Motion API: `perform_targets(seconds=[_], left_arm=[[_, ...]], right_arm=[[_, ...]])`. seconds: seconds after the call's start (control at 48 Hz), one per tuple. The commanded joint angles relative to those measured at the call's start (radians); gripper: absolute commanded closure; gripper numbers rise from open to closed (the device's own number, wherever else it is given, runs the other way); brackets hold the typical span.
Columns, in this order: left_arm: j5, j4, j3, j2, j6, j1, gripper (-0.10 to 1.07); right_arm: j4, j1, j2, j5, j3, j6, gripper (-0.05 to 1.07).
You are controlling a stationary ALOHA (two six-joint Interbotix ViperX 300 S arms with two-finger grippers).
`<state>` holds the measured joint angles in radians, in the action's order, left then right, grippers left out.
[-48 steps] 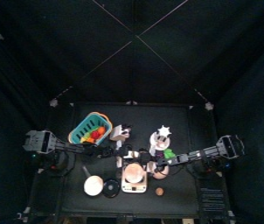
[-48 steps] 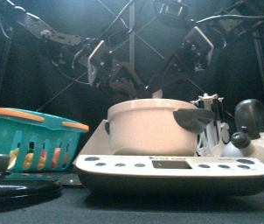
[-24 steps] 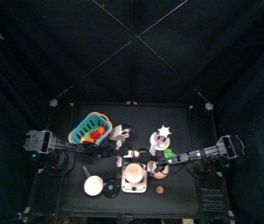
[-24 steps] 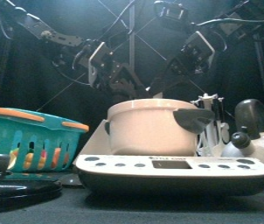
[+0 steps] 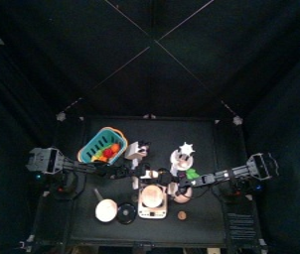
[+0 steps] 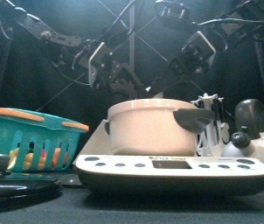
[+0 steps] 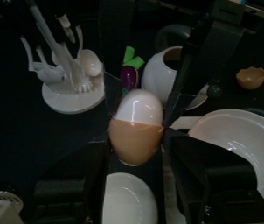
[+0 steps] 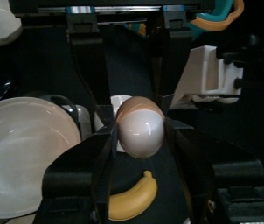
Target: Peel other half of shell
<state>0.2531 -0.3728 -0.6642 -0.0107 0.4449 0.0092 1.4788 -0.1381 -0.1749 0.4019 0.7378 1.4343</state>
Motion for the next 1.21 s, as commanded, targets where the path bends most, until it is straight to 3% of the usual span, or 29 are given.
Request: perform_targets(seconds=[0.0, 1.188], left_arm=[[0.008, 0.000, 0.006, 0.014, -0.002, 0.003, 0.25], [0.008, -0.002, -0.014, 0.018, -0.002, 0.003, 0.25]], right_arm=[[0.000, 0.005, -0.035, 0.005, -0.003, 0.002, 0.40], [-0.018, 0.000, -0.091, 0.021, 0.044, 0.002, 0.40]])
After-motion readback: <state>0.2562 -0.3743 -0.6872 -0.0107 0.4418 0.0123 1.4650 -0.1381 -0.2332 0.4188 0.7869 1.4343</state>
